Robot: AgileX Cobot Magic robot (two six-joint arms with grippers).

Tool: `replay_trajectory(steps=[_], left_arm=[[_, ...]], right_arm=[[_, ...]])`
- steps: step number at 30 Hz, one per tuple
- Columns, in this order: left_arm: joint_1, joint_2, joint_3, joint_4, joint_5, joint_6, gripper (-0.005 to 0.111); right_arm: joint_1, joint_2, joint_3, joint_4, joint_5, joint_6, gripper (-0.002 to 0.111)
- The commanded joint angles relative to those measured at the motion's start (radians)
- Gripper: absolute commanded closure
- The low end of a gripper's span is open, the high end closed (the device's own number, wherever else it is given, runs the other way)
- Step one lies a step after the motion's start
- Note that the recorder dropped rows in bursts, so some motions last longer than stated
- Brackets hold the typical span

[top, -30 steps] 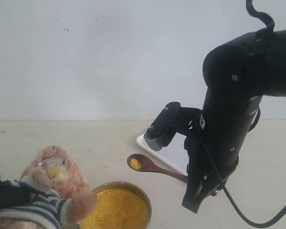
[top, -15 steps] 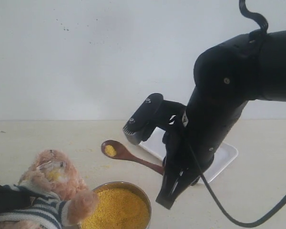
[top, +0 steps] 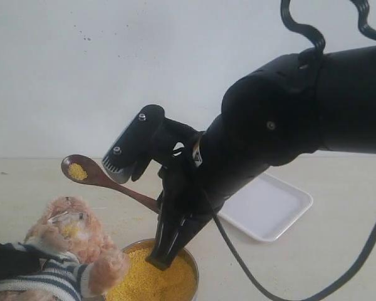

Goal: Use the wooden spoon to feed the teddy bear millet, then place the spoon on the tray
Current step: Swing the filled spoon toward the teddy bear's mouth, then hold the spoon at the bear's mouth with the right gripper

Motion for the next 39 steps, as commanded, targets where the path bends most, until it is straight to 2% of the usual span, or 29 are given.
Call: replay_trajectory(steps=[1, 17, 20, 24, 26, 28, 33, 39], left_arm=[[0.004, -0.003, 0.002, -0.019, 0.017, 0.009, 0.103], [0.004, -0.003, 0.002, -0.021, 0.012, 0.02, 0.103], [0.004, -0.003, 0.002, -0.024, 0.012, 0.028, 0.103], [0.004, -0.003, 0.002, -0.023, 0.012, 0.028, 0.103], [0.004, -0.003, 0.002, -0.015, 0.017, 0.028, 0.103], [0.004, -0.003, 0.002, -0.015, 0.019, 0.028, 0.103], [0.004, -0.003, 0.002, -0.015, 0.019, 0.028, 0.103], [0.004, -0.003, 0.002, -0.015, 0.019, 0.028, 0.103]], right_arm=[[0.001, 0.004, -0.004, 0.017, -0.019, -0.004, 0.109], [0.003, 0.125, -0.004, 0.04, -0.048, 0.003, 0.109], [0.037, 0.129, -0.004, 0.037, -0.068, 0.001, 0.109], [0.119, 0.129, -0.004, -0.159, -0.142, 0.074, 0.109], [0.131, 0.129, -0.004, -0.329, -0.119, 0.212, 0.109], [0.131, 0.129, -0.004, -0.414, -0.082, 0.248, 0.109], [0.141, 0.131, -0.004, -0.488, -0.031, 0.258, 0.109], [0.202, 0.151, -0.004, -0.727, 0.032, 0.404, 0.109]])
